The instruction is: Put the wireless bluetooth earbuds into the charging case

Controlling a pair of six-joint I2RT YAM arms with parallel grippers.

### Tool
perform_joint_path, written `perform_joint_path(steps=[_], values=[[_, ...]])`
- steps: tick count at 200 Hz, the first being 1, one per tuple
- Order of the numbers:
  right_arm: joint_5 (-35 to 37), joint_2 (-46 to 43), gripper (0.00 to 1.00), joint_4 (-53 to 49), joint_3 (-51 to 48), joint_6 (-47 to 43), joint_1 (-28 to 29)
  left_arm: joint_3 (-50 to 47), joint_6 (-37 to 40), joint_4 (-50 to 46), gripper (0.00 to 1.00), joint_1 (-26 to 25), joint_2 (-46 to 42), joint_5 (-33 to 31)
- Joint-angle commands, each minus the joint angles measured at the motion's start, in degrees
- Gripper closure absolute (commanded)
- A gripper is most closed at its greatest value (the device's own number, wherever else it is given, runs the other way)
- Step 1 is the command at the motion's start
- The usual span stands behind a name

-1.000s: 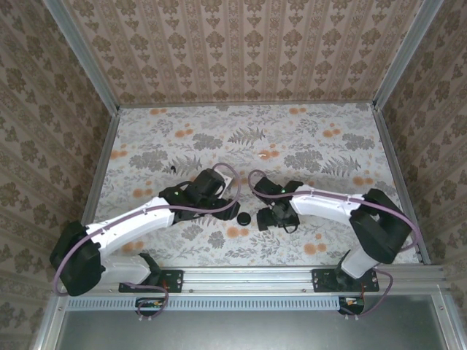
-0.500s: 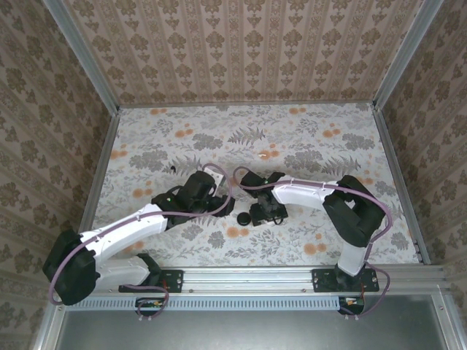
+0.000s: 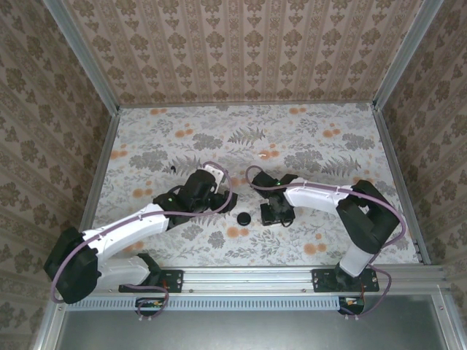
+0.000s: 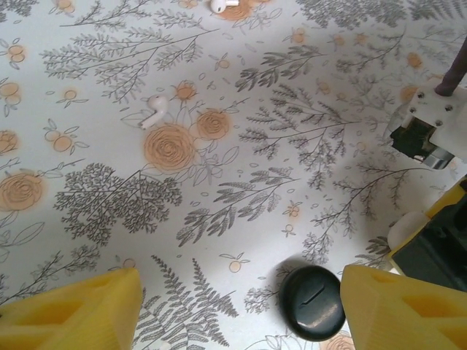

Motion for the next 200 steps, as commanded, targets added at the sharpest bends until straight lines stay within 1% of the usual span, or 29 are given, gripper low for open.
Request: perform_joint_path(steps=[1, 31, 67, 94, 116, 120, 140, 179, 200], values=[[-3.95, -3.66, 0.67, 3.33, -1.37, 5.19, -1.25, 1.05, 3.02, 1.54, 0.28, -0.25, -0.21, 2.28], [-8.64, -6.53, 0.69, 6.93, -2.63, 8.86, -4.07, 0.48, 4.48, 3.42, 0.27, -0.25, -2.66, 2.79], [-10.32, -11.00, 0.69, 9.05, -3.27, 11.14, -5.38, -1.73, 7.20, 8.96, 0.28, -0.16, -4.80, 3.81], [-12.48, -14.03, 0.70, 13.24, -3.54, 13.35, -6.67, -2.74, 8.13, 12.87, 0.31, -0.49, -5.16, 6.08], [-13.53, -15.76, 0.70, 15.16, -3.52, 16.03, -8.05, -5.95, 8.62, 21.20, 0.31, -1.58, -5.48, 8.11], [-13.77, -17.72, 0.70, 15.61, -3.59, 16.65, -8.27, -6.73, 8.64, 23.00, 0.31, -1.98, -5.41, 8.21], [-14.44, -20.59, 0.69, 17.85, -4.46, 19.76, -9.42, -9.55, 8.88, 31.60, 0.31, -4.34, -3.88, 8.72], [-15.32, -26.47, 0.68, 24.63, -8.70, 28.23, -10.82, -10.04, 7.00, 44.21, 0.31, -8.31, 3.14, 8.30], [-15.76, -28.60, 0.69, 26.56, -9.56, 31.19, -10.82, -8.17, 5.91, 48.20, 0.31, -9.38, 6.76, 8.20]])
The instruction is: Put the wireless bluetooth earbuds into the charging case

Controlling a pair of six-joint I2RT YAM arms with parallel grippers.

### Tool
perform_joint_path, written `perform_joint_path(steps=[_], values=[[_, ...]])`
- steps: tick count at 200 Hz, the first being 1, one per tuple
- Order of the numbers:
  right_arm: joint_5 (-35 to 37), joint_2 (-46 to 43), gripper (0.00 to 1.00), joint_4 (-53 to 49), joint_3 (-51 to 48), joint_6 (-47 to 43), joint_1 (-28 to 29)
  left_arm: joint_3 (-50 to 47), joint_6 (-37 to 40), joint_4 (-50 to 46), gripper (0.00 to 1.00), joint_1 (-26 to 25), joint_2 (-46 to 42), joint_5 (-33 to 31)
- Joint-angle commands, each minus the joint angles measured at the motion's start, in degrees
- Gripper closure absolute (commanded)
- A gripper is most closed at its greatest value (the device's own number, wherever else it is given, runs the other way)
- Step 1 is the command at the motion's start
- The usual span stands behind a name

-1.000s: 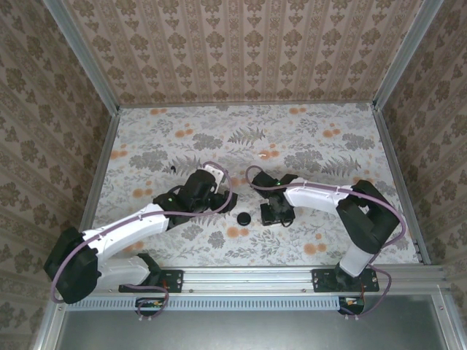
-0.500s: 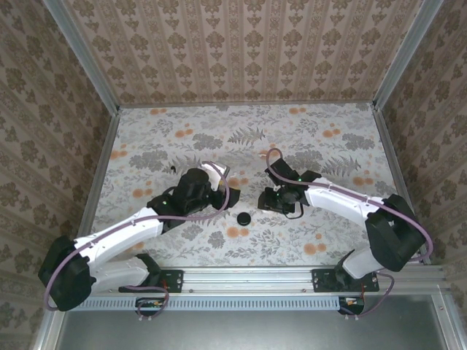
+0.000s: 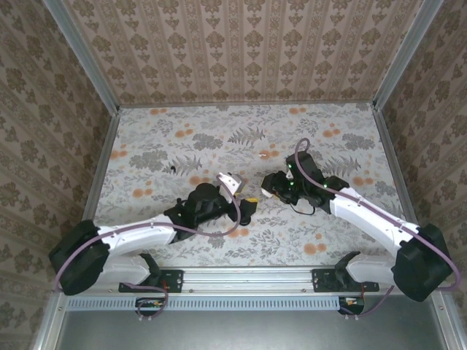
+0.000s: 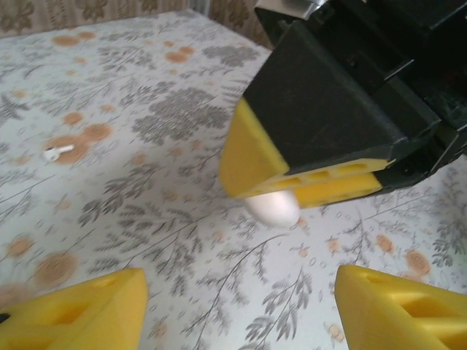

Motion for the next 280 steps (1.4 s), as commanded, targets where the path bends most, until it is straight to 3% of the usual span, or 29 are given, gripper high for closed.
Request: perform_joint_path(steps=[1, 32, 85, 130, 155, 181, 204, 241, 256, 280], values=[[-1.91, -2.54, 0.69, 4.50, -1.33, 6.76, -0.20, 1.78, -1.41, 10.65, 0.31, -1.19, 3.04, 0.60], [-2.78, -4.68, 0.69, 5.24, -0.82, 9.13, -0.20, 2.53, -3.25, 18.74, 0.34, -1.10, 7.49, 1.34], [-5.03, -5.40, 0.68, 7.94, -0.23, 12.38, -0.20, 5.27, -5.38, 21.30, 0.44, -0.17, 11.64, 3.97], [-4.90, -5.97, 0.68, 8.76, -0.43, 13.43, -0.20, 4.48, -7.93, 24.78, 0.73, 1.70, 12.52, 5.54], [-5.12, -6.06, 0.67, 9.71, -0.62, 14.16, -0.20, 4.30, -8.12, 24.78, 0.83, 2.02, 12.72, 6.13], [-4.81, -6.43, 0.52, 10.55, -0.40, 12.95, -0.52, 4.34, -8.22, 24.76, 0.89, 2.64, 12.56, 7.56], [-6.46, -8.95, 0.39, 8.88, 0.70, 5.71, -4.06, 4.36, -9.65, 23.33, 0.91, 5.86, 11.05, 13.39], [-13.40, -15.53, 0.38, 0.15, 7.24, -17.00, -11.83, 7.21, -11.26, 13.22, 0.91, 14.71, 6.10, 33.64], [-18.00, -15.22, 0.37, -5.14, 12.05, -26.77, -12.39, 8.77, -8.54, 6.89, 0.91, 17.03, 3.14, 39.46], [-27.97, -12.29, 0.36, -11.70, 17.73, -40.65, -11.87, 12.97, 2.59, -9.34, 0.92, 18.88, -1.72, 45.04]])
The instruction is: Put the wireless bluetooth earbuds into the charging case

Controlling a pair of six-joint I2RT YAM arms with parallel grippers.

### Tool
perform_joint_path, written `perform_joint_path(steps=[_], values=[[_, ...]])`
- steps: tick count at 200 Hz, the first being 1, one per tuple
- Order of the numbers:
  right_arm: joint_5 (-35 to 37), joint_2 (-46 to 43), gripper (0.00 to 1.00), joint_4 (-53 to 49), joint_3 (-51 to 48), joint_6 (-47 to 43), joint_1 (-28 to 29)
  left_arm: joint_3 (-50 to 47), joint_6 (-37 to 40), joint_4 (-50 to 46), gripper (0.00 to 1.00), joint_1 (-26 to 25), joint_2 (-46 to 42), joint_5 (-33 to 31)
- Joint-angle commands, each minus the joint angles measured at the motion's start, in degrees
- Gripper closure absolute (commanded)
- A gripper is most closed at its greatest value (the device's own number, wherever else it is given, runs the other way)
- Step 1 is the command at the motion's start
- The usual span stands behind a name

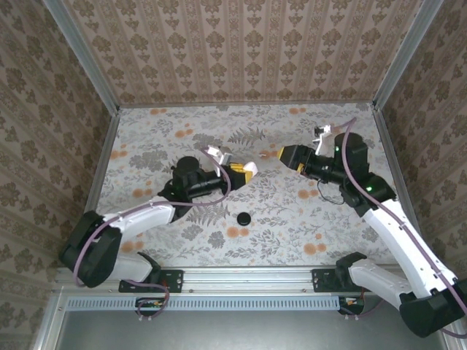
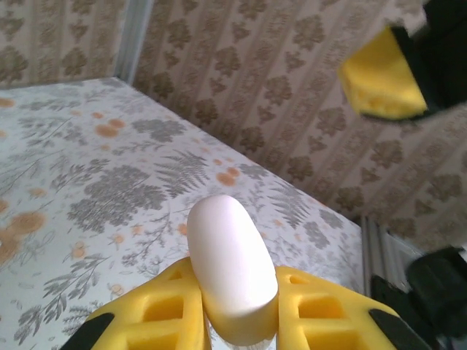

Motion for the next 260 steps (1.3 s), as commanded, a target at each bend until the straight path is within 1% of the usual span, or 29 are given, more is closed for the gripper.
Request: perform_joint_path(steps=[1, 21, 36, 53, 70, 81, 94, 103, 121, 145, 172, 209, 235, 260], values=[[-12.19, 1.91, 0.36, -10.10, 5.22, -20.98, 0.47, 5.25, 10.64, -17.16, 0.93, 1.18, -5.36, 12.53], [-12.09, 2.70, 0.36, -14.25, 6.37, -30.95, 2.54, 9.50, 21.13, -31.10, 0.96, 1.69, -8.40, 14.44], [-12.86, 3.24, 0.36, -14.30, 6.41, -34.92, 3.82, 11.42, 27.13, -37.37, 1.00, 2.13, -9.70, 16.90], [-15.33, 4.91, 0.36, -13.00, 6.99, -35.10, 4.37, 11.81, 31.91, -40.02, 1.00, 2.31, -10.97, 20.03], [-17.64, 7.28, 0.37, -11.90, 7.92, -34.06, 5.68, 11.46, 33.45, -40.51, 1.00, 2.39, -11.59, 21.05], [-16.74, 8.62, 0.37, -12.03, 8.64, -33.61, 7.37, 11.78, 34.34, -41.45, 1.00, 2.35, -11.52, 21.34], [-14.72, 10.18, 0.35, -11.60, 9.05, -31.09, 9.27, 12.37, 35.41, -42.88, 1.00, 2.39, -11.26, 21.37], [-14.80, 11.09, 0.33, -11.13, 8.89, -28.90, 10.31, 12.71, 36.13, -43.50, 1.00, 2.40, -11.15, 21.27], [-13.13, 12.38, 0.31, -7.60, 7.98, -23.77, 12.56, 13.08, 37.35, -43.87, 1.00, 2.40, -10.98, 20.94], [-12.36, 13.42, 0.27, -6.64, 6.82, -21.69, 14.32, 13.84, 38.22, -44.05, 1.00, 2.45, -10.80, 20.87], [-10.32, 13.97, 0.26, -7.36, 6.27, -20.10, 14.46, 14.93, 38.92, -44.84, 1.00, 2.40, -10.72, 20.98], [-8.74, 15.12, 0.27, -3.89, 4.45, -10.03, 14.55, 15.00, 40.20, -44.93, 1.00, 2.14, -11.05, 18.42], [-10.52, 15.58, 0.27, 1.52, 1.70, -2.08, 14.56, 14.37, 40.78, -43.47, 1.00, 1.31, -11.41, 15.56], [-11.35, 15.46, 0.27, 4.84, 0.15, 2.68, 14.56, 13.92, 41.07, -41.49, 1.00, 0.92, -12.09, 13.34]])
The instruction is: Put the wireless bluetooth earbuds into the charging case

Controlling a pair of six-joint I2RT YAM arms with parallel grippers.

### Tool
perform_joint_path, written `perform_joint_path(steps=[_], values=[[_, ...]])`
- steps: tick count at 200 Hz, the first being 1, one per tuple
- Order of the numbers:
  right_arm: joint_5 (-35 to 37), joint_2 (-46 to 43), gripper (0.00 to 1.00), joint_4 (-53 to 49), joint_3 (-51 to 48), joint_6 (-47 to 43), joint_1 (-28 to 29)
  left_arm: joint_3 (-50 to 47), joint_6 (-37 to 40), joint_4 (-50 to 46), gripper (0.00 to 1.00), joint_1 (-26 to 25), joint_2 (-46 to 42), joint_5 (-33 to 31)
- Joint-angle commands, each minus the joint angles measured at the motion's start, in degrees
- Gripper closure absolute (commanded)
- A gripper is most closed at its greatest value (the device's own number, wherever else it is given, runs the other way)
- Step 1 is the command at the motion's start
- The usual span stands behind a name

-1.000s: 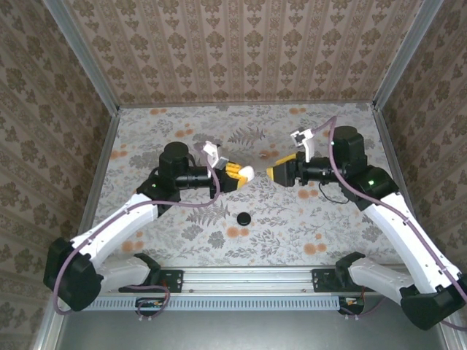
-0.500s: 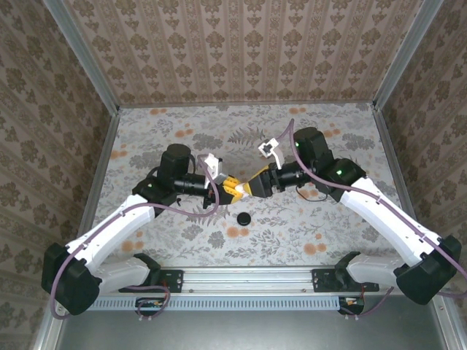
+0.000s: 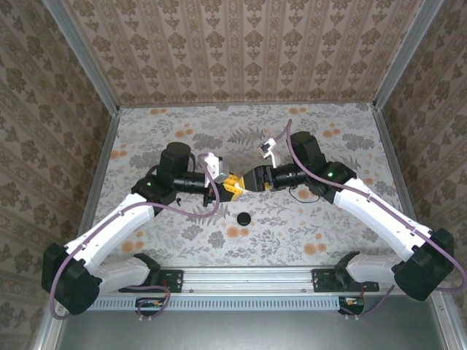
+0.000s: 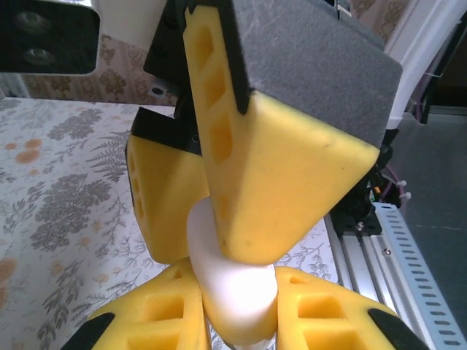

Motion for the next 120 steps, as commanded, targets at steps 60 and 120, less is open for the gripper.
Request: perform_joint_path(steps=[60, 120], values=[[-1.65, 1.98, 0.33, 7.55, -2.42, 13.65, 0.20, 0.15, 2.82, 5.19, 1.00, -0.96, -1.49, -1.50], [-2.21, 2.81, 0.64, 15.17, -4.94, 20.98, 0.14, -0.71, 2.81, 5.48, 1.00, -0.96, -1.47, -2.41]])
